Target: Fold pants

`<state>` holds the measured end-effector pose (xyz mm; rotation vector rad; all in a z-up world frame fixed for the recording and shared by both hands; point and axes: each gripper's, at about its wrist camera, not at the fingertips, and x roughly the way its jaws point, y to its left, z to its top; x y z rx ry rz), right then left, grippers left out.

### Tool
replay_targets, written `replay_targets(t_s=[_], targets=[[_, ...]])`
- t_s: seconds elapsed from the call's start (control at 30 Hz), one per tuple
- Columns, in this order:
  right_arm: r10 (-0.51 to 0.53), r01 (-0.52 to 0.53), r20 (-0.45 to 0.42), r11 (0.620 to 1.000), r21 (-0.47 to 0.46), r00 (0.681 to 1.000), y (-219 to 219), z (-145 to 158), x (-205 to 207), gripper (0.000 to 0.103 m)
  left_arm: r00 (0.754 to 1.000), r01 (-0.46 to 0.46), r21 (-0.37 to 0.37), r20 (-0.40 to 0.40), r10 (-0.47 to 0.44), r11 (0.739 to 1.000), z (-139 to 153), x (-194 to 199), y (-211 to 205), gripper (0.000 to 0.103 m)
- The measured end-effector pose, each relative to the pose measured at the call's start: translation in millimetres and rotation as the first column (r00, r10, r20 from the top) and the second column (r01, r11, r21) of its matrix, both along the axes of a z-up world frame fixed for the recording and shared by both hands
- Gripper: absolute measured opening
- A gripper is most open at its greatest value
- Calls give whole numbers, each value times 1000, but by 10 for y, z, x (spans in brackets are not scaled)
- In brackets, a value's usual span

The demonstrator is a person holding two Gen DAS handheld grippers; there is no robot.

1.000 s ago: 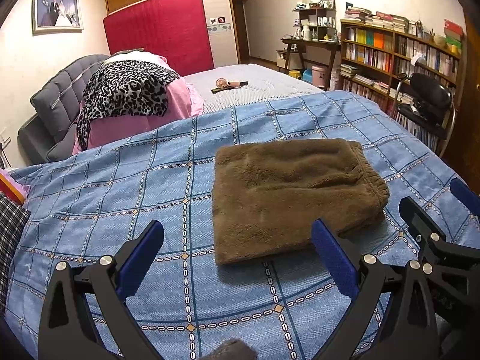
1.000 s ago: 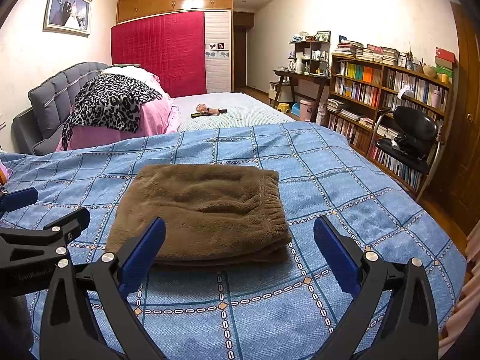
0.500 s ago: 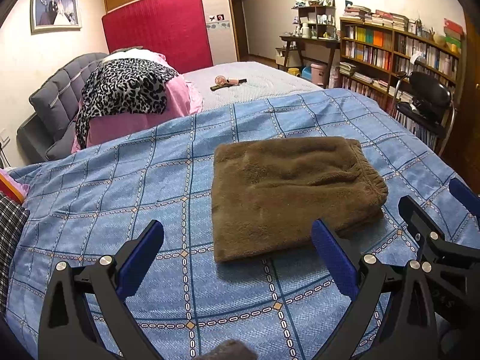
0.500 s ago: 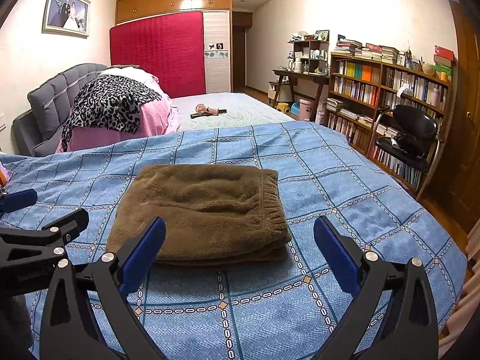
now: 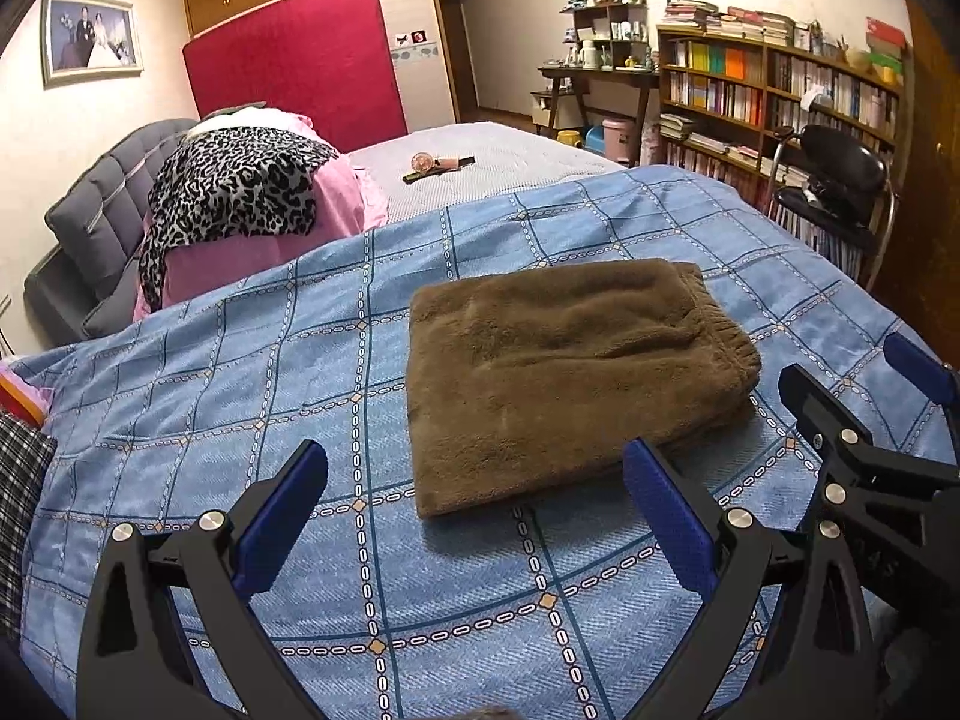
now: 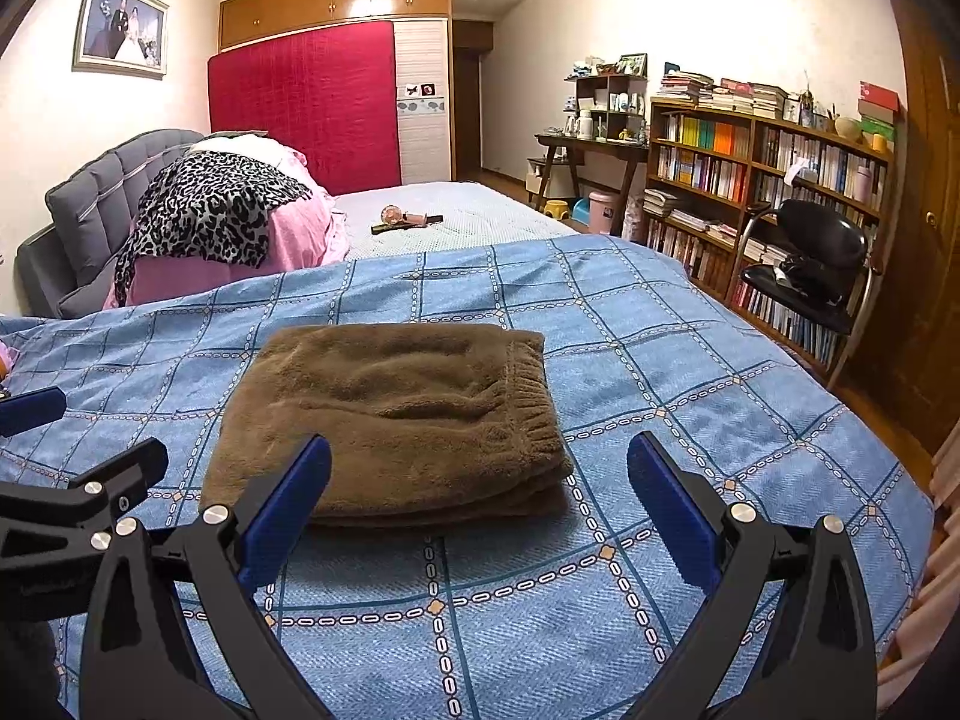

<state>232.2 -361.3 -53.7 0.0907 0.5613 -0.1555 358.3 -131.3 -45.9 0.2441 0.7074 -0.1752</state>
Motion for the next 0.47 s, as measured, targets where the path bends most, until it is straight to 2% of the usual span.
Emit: replay_targets(t_s=[0.47], targets=[[-5,5,7,1000,-1,1000,16,13,-37,100,999,-25,30,24,25,999,-12,-15,-10,98]])
